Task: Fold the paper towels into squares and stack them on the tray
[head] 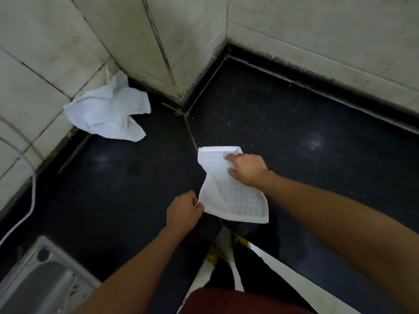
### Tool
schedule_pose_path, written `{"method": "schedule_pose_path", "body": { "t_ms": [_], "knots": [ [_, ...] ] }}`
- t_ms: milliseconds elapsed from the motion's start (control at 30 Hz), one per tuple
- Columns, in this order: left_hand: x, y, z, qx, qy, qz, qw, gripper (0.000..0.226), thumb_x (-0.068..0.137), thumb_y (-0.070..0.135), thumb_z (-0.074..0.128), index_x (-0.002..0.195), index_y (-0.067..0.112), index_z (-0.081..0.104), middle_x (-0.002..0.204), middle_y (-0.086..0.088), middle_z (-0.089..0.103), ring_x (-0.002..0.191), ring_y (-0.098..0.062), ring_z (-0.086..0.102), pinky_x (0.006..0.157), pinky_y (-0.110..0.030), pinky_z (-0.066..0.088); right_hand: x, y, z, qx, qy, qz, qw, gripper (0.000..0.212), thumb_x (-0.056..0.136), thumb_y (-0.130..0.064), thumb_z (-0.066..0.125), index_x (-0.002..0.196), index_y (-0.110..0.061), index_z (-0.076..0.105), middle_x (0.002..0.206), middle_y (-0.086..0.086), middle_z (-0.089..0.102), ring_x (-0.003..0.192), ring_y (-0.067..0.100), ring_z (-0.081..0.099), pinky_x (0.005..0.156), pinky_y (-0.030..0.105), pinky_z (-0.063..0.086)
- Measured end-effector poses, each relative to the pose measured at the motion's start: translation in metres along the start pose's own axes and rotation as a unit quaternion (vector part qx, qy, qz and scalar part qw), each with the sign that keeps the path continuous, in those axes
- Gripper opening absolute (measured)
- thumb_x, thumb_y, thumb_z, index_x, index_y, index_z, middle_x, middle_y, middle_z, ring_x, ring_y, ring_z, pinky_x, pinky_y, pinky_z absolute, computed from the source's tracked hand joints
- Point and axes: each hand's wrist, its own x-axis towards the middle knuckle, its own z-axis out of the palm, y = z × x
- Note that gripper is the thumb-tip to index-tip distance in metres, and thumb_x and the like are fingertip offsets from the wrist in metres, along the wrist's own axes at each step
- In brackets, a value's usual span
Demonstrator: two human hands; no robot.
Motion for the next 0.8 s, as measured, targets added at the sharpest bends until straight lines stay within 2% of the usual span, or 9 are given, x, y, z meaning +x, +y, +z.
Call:
{"method": "schedule_pose_path", "body": {
  "t_ms": [133, 200, 300, 367, 433, 533, 667, 800],
  "knots": [
    [-0.017, -0.027, 0.007, 0.010, -0.028, -0.060, 0.998, 0.017, 0.088, 0.029, 0.059, 0.079, 0.015, 0.056, 0.074, 0.003, 0.057, 0.069, -0.014, 0.057, 0.062, -0.031, 0.049, 0.013, 0.005, -0.006, -0.002, 0.017, 0.044, 0.999, 0.039, 0.093, -0.053, 0.043, 0.103, -0.022, 0.062, 0.099, 0.003, 0.066, 0.087, 0.022, 0.062, 0.073, 0.034, 0.045],
    [-0.019, -0.030, 0.010, 0.012, -0.035, -0.075, 0.996, 0.017, 0.088, 0.030, 0.060, 0.080, 0.015, 0.058, 0.075, 0.002, 0.059, 0.071, -0.015, 0.058, 0.066, -0.033, 0.052, 0.012, 0.017, -0.010, 0.029, 0.038, 0.084, 0.995, 0.035, 0.090, -0.052, 0.050, 0.097, -0.021, 0.064, 0.093, 0.001, 0.066, 0.082, 0.021, 0.060, 0.069, 0.031, 0.043],
    [-0.018, -0.028, 0.013, 0.008, -0.033, -0.084, 0.996, 0.016, 0.088, 0.028, 0.060, 0.079, 0.015, 0.058, 0.074, 0.002, 0.058, 0.070, -0.014, 0.057, 0.061, -0.031, 0.049, 0.009, 0.040, -0.014, 0.040, 0.049, 0.142, 0.988, 0.025, 0.088, -0.037, 0.056, 0.102, -0.018, 0.066, 0.104, 0.006, 0.066, 0.093, 0.027, 0.062, 0.074, 0.032, 0.046],
    [-0.018, -0.024, 0.013, 0.012, -0.034, -0.091, 0.995, 0.015, 0.087, 0.027, 0.061, 0.077, 0.016, 0.057, 0.073, 0.003, 0.057, 0.068, -0.013, 0.056, 0.056, -0.028, 0.043, 0.005, 0.051, -0.016, 0.028, 0.043, 0.151, 0.987, 0.025, 0.089, -0.030, 0.057, 0.110, -0.017, 0.064, 0.115, 0.008, 0.060, 0.102, 0.028, 0.059, 0.079, 0.034, 0.046],
    [-0.017, -0.021, 0.012, 0.021, -0.034, -0.088, 0.995, 0.014, 0.087, 0.027, 0.061, 0.077, 0.019, 0.054, 0.073, 0.004, 0.056, 0.067, -0.011, 0.055, 0.053, -0.026, 0.039, -0.003, 0.053, -0.016, 0.021, 0.074, 0.128, 0.989, 0.030, 0.090, -0.027, 0.057, 0.118, -0.018, 0.060, 0.122, 0.006, 0.051, 0.110, 0.026, 0.051, 0.080, 0.036, 0.046],
    [-0.015, -0.018, 0.012, 0.023, -0.030, -0.077, 0.996, 0.013, 0.087, 0.028, 0.062, 0.080, 0.019, 0.055, 0.076, 0.004, 0.058, 0.069, -0.011, 0.056, 0.058, -0.028, 0.046, -0.026, 0.039, -0.012, 0.033, 0.132, 0.052, 0.989, 0.031, 0.092, -0.029, 0.053, 0.121, -0.020, 0.058, 0.123, 0.002, 0.049, 0.114, 0.021, 0.046, 0.078, 0.035, 0.046],
    [-0.015, -0.016, 0.014, 0.009, -0.018, -0.067, 0.998, 0.011, 0.086, 0.024, 0.062, 0.078, 0.017, 0.056, 0.075, 0.002, 0.059, 0.068, -0.013, 0.057, 0.061, -0.032, 0.050, -0.061, 0.022, 0.021, -0.030, 0.066, -0.038, 0.997, 0.030, 0.094, -0.034, 0.047, 0.117, -0.020, 0.061, 0.120, -0.002, 0.052, 0.110, 0.018, 0.049, 0.073, 0.034, 0.050],
    [-0.018, -0.015, 0.015, -0.006, -0.001, -0.047, 0.999, 0.008, 0.085, 0.017, 0.061, 0.081, 0.017, 0.054, 0.076, 0.001, 0.059, 0.068, -0.014, 0.057, 0.064, -0.038, 0.053, -0.081, 0.043, 0.039, -0.048, 0.057, 0.056, 0.996, 0.030, 0.094, -0.031, 0.048, 0.118, -0.018, 0.060, 0.122, 0.000, 0.049, 0.108, 0.019, 0.048, 0.069, 0.032, 0.050]
  ]
}}
